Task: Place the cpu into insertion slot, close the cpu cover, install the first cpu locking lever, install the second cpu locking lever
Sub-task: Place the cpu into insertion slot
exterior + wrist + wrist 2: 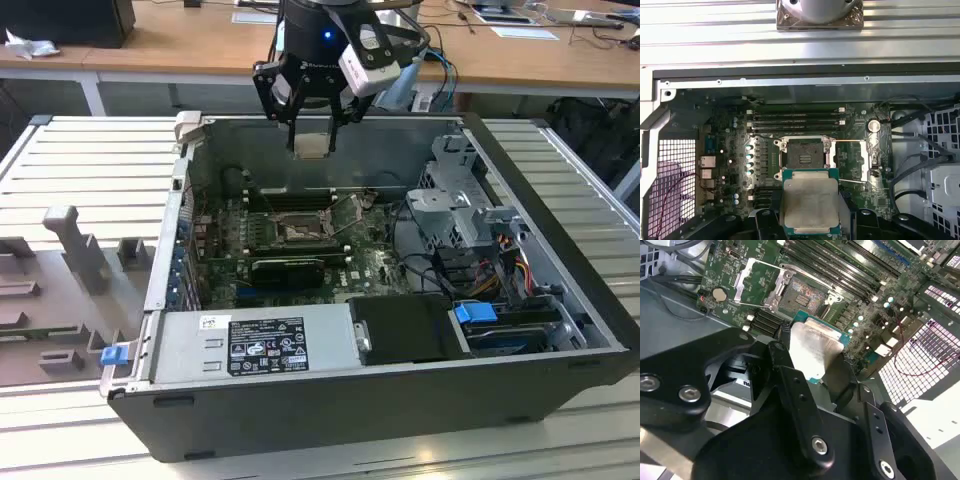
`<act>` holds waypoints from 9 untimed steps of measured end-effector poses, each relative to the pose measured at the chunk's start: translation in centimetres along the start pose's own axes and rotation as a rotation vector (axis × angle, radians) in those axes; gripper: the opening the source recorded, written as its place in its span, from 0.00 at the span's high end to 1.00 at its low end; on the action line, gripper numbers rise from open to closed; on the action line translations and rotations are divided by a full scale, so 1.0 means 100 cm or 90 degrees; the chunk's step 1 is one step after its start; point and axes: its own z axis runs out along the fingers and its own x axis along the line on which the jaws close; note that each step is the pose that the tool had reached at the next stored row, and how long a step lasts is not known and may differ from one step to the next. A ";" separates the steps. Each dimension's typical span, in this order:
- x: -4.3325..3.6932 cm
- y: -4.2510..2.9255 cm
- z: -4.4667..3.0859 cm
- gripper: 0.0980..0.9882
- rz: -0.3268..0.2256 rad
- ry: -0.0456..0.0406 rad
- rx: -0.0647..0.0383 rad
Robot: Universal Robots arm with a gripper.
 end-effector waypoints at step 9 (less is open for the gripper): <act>0.0000 0.0000 0.0001 0.52 0.028 -0.0025 0.000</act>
